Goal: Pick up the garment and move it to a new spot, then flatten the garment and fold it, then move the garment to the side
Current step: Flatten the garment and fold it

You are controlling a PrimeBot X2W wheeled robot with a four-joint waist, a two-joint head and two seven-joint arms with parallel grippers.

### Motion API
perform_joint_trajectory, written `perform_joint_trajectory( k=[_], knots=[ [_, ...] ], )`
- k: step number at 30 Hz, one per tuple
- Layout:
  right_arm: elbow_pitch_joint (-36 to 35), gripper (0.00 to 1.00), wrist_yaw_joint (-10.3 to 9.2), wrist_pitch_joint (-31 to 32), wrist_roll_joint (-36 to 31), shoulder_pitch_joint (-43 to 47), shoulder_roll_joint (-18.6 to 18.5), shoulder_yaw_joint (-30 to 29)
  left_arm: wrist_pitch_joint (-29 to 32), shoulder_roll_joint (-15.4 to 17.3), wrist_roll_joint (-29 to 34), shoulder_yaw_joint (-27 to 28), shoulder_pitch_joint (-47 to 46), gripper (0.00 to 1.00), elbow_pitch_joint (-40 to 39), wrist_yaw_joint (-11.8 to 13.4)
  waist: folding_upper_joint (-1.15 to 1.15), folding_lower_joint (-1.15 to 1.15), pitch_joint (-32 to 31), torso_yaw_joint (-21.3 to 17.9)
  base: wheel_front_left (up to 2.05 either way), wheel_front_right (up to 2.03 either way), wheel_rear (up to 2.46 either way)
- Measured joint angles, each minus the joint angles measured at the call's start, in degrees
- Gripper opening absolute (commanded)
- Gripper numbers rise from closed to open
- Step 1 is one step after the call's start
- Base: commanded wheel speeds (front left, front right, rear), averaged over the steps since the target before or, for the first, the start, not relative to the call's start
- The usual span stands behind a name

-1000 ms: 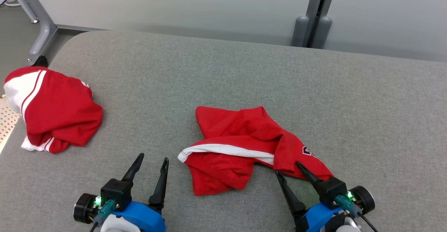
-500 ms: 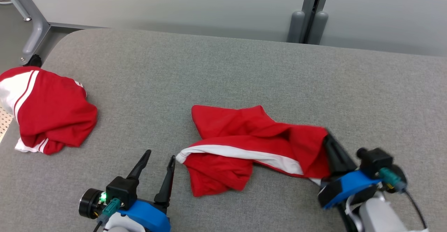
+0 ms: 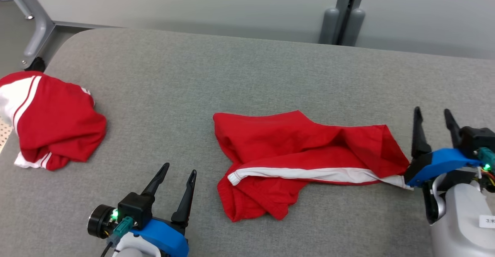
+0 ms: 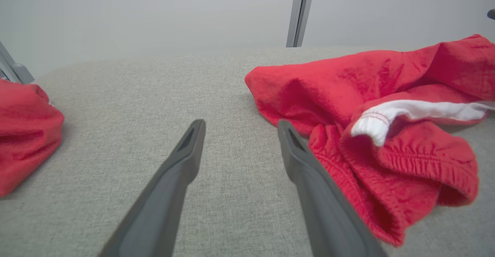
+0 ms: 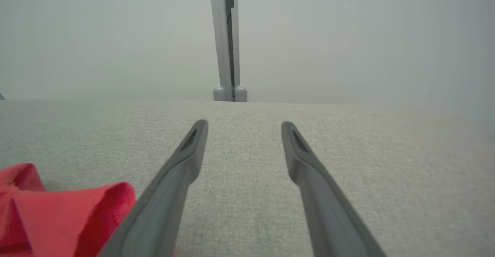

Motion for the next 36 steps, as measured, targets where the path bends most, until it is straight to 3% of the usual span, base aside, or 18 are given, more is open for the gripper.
perform_joint_trajectory(
  k=[5, 19, 36],
  knots=[
    [-4.5, 1.0, 0.0, 0.0, 2.1, 2.9, -0.1, 1.3, 0.0, -0.7, 0.7, 2.9, 0.6, 1.0, -0.3, 0.0, 0.0, 0.0, -1.0, -2.2, 0.0, 0.0, 0.0],
    [-16.3, 1.0, 0.0, 0.0, 12.0, 21.1, 0.0, 16.5, 0.0, -4.7, 3.8, 14.3, 7.3, 1.0, -0.6, 0.0, 0.0, 0.0, -6.3, -9.4, 0.0, 0.0, 0.0],
    [-16.1, 1.0, -0.01, 0.0, 11.8, 26.2, 0.0, 19.7, 0.0, -8.2, 8.2, 18.2, 11.5, 1.0, -0.6, 0.0, -0.01, 0.0, -11.7, -11.1, 0.0, 0.0, 0.0]
  ],
)
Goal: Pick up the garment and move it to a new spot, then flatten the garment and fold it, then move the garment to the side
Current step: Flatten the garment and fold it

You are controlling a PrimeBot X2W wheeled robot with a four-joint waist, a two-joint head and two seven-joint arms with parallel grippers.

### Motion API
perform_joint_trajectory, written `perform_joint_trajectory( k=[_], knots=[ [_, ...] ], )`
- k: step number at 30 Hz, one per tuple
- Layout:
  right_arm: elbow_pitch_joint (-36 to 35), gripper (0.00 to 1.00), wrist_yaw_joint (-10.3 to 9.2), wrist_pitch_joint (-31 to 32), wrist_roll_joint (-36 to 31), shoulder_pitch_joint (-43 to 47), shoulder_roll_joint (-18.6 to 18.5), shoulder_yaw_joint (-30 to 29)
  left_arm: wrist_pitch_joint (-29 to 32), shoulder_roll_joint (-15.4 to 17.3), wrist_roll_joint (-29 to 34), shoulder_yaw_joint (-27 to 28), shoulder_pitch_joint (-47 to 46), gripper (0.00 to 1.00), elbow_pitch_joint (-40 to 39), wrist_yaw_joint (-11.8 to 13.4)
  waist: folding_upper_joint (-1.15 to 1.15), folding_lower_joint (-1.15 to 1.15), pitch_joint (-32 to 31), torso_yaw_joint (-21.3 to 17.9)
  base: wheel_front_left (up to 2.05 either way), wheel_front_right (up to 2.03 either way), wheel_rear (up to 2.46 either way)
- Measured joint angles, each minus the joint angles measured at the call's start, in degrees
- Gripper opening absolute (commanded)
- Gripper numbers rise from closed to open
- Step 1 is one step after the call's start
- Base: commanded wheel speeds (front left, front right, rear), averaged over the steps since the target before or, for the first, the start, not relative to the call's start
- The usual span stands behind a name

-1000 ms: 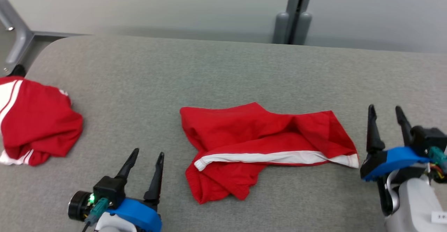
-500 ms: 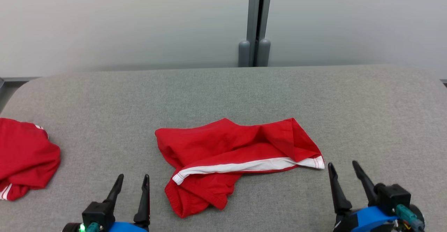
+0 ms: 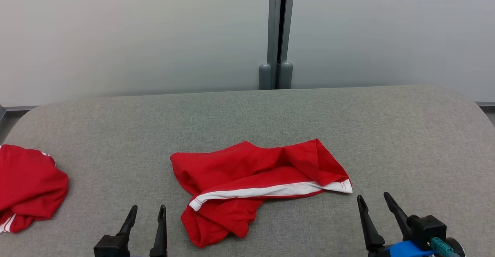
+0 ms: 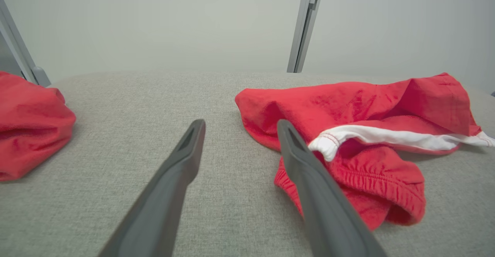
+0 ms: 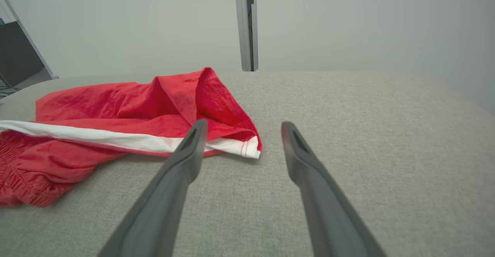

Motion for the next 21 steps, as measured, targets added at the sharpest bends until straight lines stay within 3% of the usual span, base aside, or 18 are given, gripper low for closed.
perform_joint_trajectory(
  k=[5, 14, 21],
  knots=[
    [0.1, 1.0, 0.01, 0.0, 0.2, 0.0, 0.0, 0.7, 0.0, -0.2, -2.2, -2.6, 0.0, 1.0, -0.1, 0.0, 0.0, 0.0, 0.5, 0.1, 0.0, 0.0, 0.0],
    [0.5, 1.0, 0.0, 0.0, 0.4, 0.0, 0.0, 2.3, 0.0, 1.3, -15.9, -14.3, -2.0, 1.0, 2.9, 0.0, 0.0, 0.01, 2.6, -0.8, 0.0, 0.0, 0.0],
    [0.1, 1.0, 0.0, 0.0, 0.0, -0.2, 0.0, 2.1, 0.0, 3.8, -24.9, -19.6, -3.6, 1.0, 3.7, 0.0, 0.0, 0.01, 4.4, -1.9, 0.0, 0.0, 0.0]
  ],
)
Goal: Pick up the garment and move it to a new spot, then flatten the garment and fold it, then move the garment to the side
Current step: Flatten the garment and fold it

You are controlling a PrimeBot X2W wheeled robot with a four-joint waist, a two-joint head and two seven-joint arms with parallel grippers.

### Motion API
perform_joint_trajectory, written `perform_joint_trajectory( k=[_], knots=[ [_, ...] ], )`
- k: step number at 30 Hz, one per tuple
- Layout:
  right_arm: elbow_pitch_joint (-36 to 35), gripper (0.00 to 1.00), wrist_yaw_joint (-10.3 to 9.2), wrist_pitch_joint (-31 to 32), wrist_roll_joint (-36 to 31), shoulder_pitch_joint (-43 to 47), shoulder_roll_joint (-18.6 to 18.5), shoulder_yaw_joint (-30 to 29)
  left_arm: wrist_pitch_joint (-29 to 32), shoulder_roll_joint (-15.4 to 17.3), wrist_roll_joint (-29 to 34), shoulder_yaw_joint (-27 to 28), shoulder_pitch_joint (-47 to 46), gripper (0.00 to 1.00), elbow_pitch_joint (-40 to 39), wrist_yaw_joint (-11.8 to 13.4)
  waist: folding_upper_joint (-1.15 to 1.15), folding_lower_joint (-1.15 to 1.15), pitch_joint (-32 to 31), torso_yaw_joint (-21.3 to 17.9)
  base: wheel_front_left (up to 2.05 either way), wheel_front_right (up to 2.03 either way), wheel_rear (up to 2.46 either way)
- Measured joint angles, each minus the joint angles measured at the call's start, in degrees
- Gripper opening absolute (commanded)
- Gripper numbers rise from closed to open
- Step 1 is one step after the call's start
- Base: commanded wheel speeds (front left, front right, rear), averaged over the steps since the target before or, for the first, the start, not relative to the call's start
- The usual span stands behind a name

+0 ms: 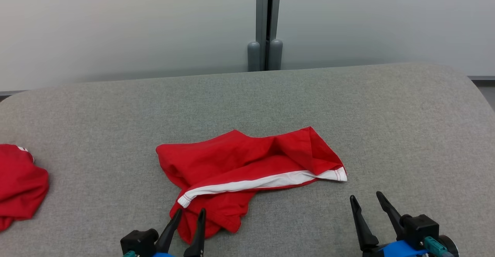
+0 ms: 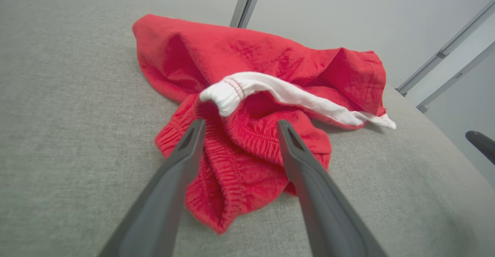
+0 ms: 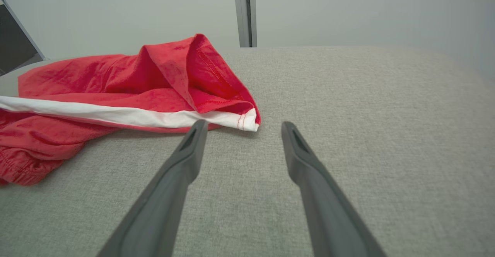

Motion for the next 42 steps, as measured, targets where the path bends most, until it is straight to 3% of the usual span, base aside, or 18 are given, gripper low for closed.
perform_joint_trajectory(
  k=[9, 18, 28, 31, 32, 33, 34, 38, 39, 40, 41, 42],
  knots=[
    [-0.5, 1.0, 0.01, 0.0, -0.3, -0.7, 0.0, 0.3, 0.0, 3.1, -4.1, -3.1, -1.9, 1.0, -2.6, 0.0, 0.0, 0.0, 1.6, -0.8, 0.0, 0.0, 0.0],
    [-0.8, 1.0, 0.01, 0.0, -0.2, -0.9, 0.0, 0.7, 0.0, 3.5, -6.0, -2.7, -1.8, 1.0, -5.5, 0.0, 0.0, 0.0, 1.7, -1.0, 0.0, 0.0, 0.0],
    [-0.9, 1.0, 0.01, 0.0, 0.2, -0.9, 0.0, 2.0, 0.0, 3.6, -13.5, -2.9, -1.7, 1.0, -6.6, 0.0, 0.0, 0.0, 2.3, -1.0, 0.0, 0.0, 0.0],
    [-1.0, 1.0, 0.01, 0.0, 0.2, -0.9, 0.0, 2.3, 0.0, 3.8, -15.3, -3.2, -1.8, 0.83, -6.8, 0.0, 0.0, 0.0, 2.7, -1.0, 0.0, 0.0, 0.0],
    [-1.0, 1.0, 0.01, 0.0, 0.2, -1.0, 0.0, 2.4, 0.0, 3.9, -15.8, -3.3, -1.9, 0.66, -6.9, 0.0, 0.0, 0.0, 2.7, -1.1, 0.0, 0.0, 0.0],
    [-1.0, 1.0, 0.01, 0.0, 0.2, -1.0, 0.0, 2.5, 0.0, 4.0, -16.1, -3.3, -2.0, 0.61, -6.9, 0.0, 0.0, 0.0, 2.8, -1.1, 0.0, 0.0, 0.0],
    [-1.1, 1.0, 0.01, 0.0, 0.2, -1.0, 0.0, 2.6, 0.0, 4.0, -16.5, -3.3, -2.0, 0.47, -7.0, 0.0, 0.0, -0.01, 2.9, -1.2, 0.0, 0.0, 0.0],
    [-1.3, 1.0, 0.01, 0.0, 0.4, -1.0, 0.0, 2.6, 0.0, 4.2, -17.9, -3.5, -2.3, 0.37, -7.2, 0.0, 0.0, 0.0, 3.4, -1.2, 0.0, 0.0, 0.0],
    [-1.3, 1.0, 0.01, 0.0, 0.4, -1.0, 0.0, 2.6, 0.0, 4.3, -18.1, -3.5, -2.5, 0.22, -7.2, 0.0, 0.0, 0.0, 3.6, -1.2, 0.0, 0.0, 0.0],
    [-1.3, 1.0, 0.01, 0.0, 0.5, -1.0, 0.0, 2.6, 0.0, 4.4, -18.2, -3.4, -2.6, 0.17, -7.3, 0.0, 0.0, 0.0, 3.7, -1.2, 0.0, 0.0, 0.0],
    [-1.3, 1.0, 0.01, 0.0, 0.6, -1.0, 0.0, 2.6, 0.0, 4.5, -18.1, -3.4, -2.8, 0.0, -7.3, 0.0, 0.0, 0.0, 3.9, -1.2, 0.0, 0.0, 0.0],
    [-1.3, 1.0, 0.01, 0.0, 0.7, -1.0, 0.0, 2.6, 0.0, 4.7, -18.1, -3.3, -2.9, 0.0, -7.4, 0.0, 0.0, 0.0, 4.0, -1.2, 0.0, 0.0, 0.0]
  ],
)
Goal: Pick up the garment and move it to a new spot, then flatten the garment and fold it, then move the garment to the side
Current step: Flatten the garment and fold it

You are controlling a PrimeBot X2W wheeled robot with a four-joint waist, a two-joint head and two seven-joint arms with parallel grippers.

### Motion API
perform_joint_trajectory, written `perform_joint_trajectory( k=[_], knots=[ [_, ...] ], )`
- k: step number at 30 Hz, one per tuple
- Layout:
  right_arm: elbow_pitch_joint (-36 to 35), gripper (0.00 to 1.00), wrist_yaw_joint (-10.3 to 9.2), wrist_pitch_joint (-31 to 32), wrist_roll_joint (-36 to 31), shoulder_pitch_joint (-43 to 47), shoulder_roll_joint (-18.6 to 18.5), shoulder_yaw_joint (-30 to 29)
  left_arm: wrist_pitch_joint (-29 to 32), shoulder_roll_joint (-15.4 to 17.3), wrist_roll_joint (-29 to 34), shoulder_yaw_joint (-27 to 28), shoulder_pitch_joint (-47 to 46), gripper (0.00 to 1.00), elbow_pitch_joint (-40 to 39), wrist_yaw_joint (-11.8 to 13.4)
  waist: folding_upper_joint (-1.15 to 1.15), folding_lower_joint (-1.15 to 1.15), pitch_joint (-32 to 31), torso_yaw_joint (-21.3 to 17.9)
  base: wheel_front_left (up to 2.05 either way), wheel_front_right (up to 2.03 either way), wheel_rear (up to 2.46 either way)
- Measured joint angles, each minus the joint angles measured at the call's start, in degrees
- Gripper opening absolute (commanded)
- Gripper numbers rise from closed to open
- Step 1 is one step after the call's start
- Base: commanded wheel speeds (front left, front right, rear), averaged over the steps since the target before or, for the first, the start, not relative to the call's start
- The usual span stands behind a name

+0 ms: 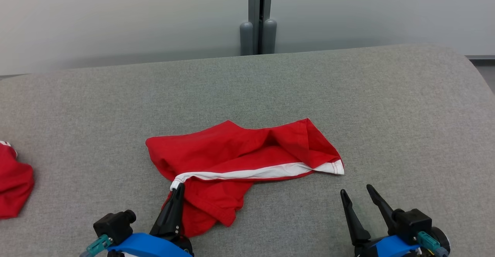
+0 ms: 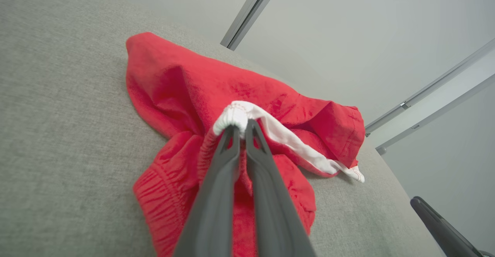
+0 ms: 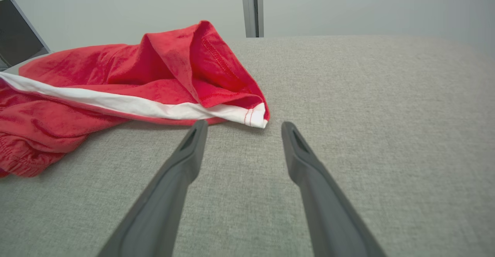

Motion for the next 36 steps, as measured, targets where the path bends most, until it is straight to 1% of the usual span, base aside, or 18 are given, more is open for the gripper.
perform_joint_trajectory(
  k=[5, 12, 18, 26, 36],
  knots=[
    [1.4, 1.0, 0.0, 0.0, 0.1, -2.7, 0.0, -0.5, 0.0, 0.7, 0.7, -0.6, -0.5, 0.0, -0.5, 0.0, 0.0, 0.0, 1.2, 0.5, 0.0, 0.0, 0.0],
    [9.3, 1.0, -0.01, 0.0, -0.1, -8.3, 0.0, -3.4, 0.0, 2.3, 1.2, -3.9, -1.4, 0.0, -1.3, 0.0, 0.0, 0.0, 2.9, 3.1, 0.0, 0.0, 0.0],
    [12.2, 1.0, 0.0, 0.0, -0.1, -10.3, 0.0, -3.1, 0.0, 3.0, 1.1, -4.7, -2.3, 0.0, -1.8, 0.0, 0.0, 0.0, 4.6, 5.0, 0.0, 0.0, 0.0],
    [12.8, 1.0, 0.0, 0.0, 1.3, -10.5, 0.0, -0.7, 0.0, 3.5, 1.2, -4.5, -2.4, 0.0, -2.0, 0.0, 0.0, 0.0, 5.3, 5.1, 0.0, 0.0, 0.0],
    [11.2, 1.0, 0.0, 0.0, 1.9, -9.3, 0.0, 1.5, 0.0, 3.5, 1.7, -4.4, -2.5, 0.0, -1.7, 0.0, 0.0, 0.0, 5.1, 4.3, 0.0, 0.0, 0.0]
  ],
)
